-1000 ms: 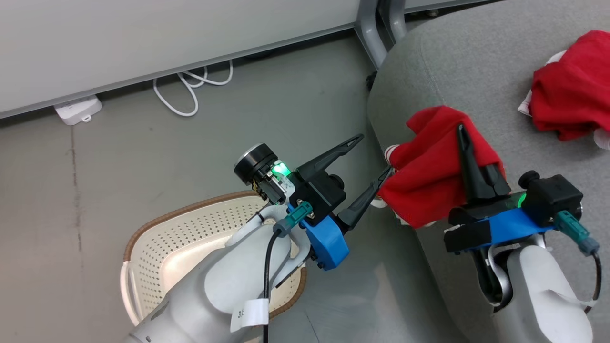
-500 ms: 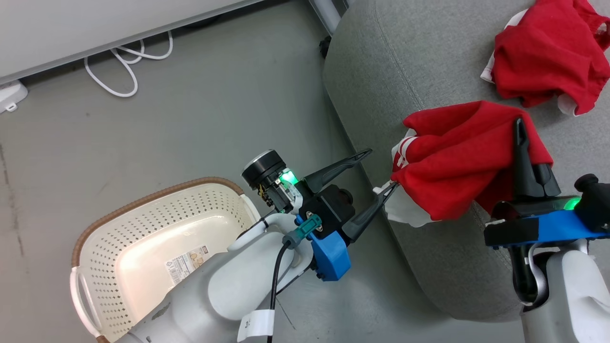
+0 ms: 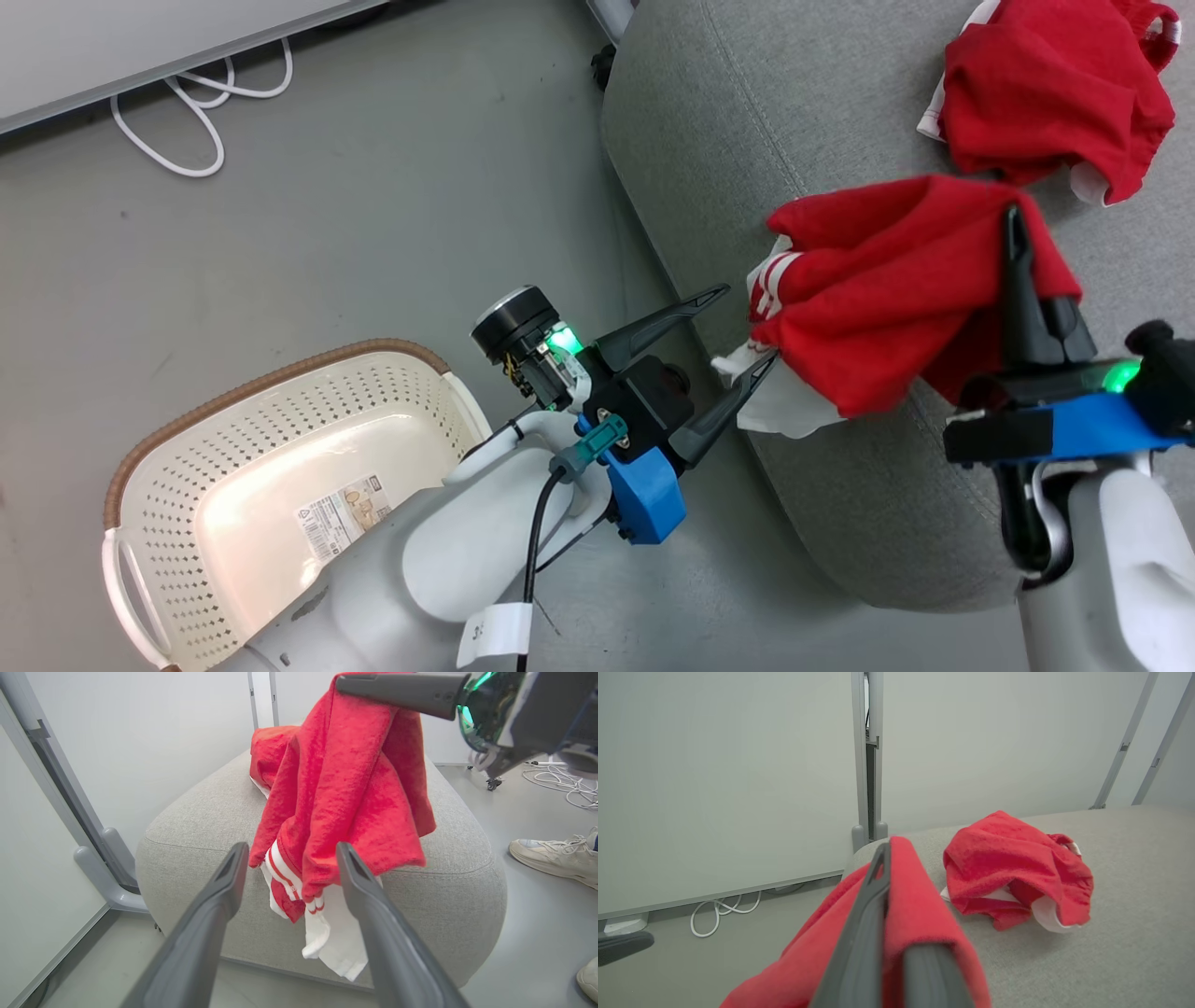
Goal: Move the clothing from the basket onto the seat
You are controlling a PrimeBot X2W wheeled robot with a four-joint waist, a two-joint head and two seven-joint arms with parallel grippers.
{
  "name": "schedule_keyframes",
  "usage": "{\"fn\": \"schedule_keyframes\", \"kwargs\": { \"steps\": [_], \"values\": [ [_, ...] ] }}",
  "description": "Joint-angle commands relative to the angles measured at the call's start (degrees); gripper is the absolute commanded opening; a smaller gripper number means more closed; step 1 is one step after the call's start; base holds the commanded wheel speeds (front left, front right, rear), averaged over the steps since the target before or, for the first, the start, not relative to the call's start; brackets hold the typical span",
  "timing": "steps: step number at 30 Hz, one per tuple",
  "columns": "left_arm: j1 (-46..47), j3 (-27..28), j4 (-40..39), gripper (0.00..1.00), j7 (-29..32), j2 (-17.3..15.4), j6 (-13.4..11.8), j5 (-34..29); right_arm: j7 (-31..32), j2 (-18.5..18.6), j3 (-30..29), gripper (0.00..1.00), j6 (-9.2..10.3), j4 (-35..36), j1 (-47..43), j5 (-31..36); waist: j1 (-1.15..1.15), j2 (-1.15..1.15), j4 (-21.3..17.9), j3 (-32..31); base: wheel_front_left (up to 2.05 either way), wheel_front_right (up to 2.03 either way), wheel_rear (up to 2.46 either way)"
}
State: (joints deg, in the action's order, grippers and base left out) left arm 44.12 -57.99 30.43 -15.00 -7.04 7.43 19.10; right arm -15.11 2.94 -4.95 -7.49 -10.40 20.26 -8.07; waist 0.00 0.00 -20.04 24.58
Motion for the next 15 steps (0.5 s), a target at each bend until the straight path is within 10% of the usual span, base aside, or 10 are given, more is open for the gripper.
{"fn": "schedule_keyframes", "kwargs": {
  "steps": [1, 15],
  "values": [
    [0.60, 0.59, -0.45, 1.00, -0.27, -0.48, -0.40, -0.01, -0.07, 0.42, 0.03, 0.00, -0.01, 0.94, 2.03, 0.62, 0.00, 0.00, 0.11, -0.17, 0.00, 0.00, 0.00],
    [4.57, 1.83, -2.86, 1.00, 0.00, -2.93, -1.21, -2.02, -0.06, 14.05, -7.59, 0.00, -0.01, 5.84, 26.91, 1.54, 0.00, 0.00, 2.16, 8.14, 0.00, 0.00, 0.00]
  ]
}}
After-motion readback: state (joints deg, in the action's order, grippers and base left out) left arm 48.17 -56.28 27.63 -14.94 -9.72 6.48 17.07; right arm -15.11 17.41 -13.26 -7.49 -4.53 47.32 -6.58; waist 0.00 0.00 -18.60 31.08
